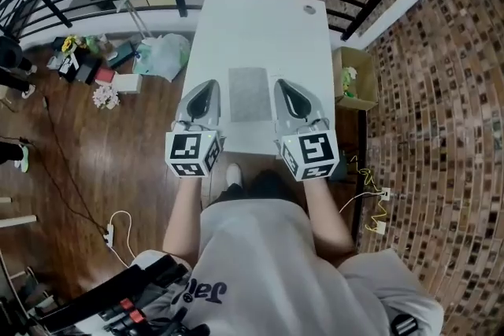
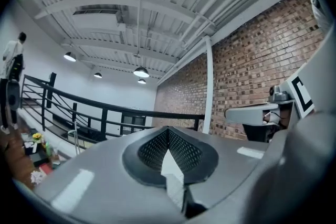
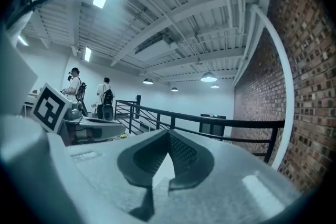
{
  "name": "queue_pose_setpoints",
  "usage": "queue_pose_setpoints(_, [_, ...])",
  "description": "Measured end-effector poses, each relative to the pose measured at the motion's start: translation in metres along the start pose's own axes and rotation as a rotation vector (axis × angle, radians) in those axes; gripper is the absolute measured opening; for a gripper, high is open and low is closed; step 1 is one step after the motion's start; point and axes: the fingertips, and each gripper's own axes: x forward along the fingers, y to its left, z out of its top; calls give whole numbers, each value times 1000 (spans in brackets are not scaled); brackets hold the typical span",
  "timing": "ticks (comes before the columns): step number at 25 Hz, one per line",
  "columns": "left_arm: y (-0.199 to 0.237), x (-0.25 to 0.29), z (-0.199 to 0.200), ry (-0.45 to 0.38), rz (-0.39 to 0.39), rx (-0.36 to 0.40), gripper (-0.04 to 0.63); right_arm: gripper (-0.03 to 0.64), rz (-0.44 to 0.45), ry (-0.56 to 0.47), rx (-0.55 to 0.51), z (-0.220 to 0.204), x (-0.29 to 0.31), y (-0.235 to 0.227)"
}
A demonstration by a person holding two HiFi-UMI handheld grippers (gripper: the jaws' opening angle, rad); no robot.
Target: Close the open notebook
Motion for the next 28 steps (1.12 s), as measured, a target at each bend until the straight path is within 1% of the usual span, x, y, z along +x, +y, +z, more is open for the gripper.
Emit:
queue_pose_setpoints(2, [15,6,-15,50,0,-13,17,-11,7,31,14,-13,8,1])
queue_pose_setpoints(5, [20,13,-48,136,-24,-11,17,-11,12,90,42,-38,18,-3])
queue_pose_setpoints(8, [29,28,-78,201,-22,10,18,-11,34,94,39,-43,39,-11])
queue_pose_setpoints(12, [37,39,-114,315,-37,-9,18,-11,74,94,44,-54,62,-16])
queue_pose_setpoints(14, [42,45,-120,355,-47,-8,18,-11,81,101,66,-62,71,-22])
queue_pose_setpoints(17, [54,56,-123,399,-64,22,18,-11,85,122,109,-80,85,-31])
queue_pose_setpoints(20, [76,61,-127,439,-80,49,20,-11,93,145,133,-94,97,-35])
queue_pose_setpoints(21, [83,60,-129,457,-101,60,44,-11,95,150,140,-98,99,-37])
queue_pose_setpoints(22, [88,60,-132,478,-135,75,95,-11,96,155,145,-101,101,-39])
queue_pose_setpoints(24, [96,59,-138,519,-220,112,151,-11,99,165,153,-106,104,-43])
queue_pose_setpoints(25, [99,58,-142,543,-264,119,187,-11,100,171,156,-109,105,-45])
queue_pose_setpoints(26, [100,59,-147,573,-307,108,235,-11,102,177,157,-112,106,-47])
queue_pose_setpoints(27, [101,60,-154,606,-345,77,286,-11,104,184,158,-116,106,-49])
queue_pose_setpoints(28, [102,61,-163,641,-374,30,340,-11,106,191,159,-119,106,-50])
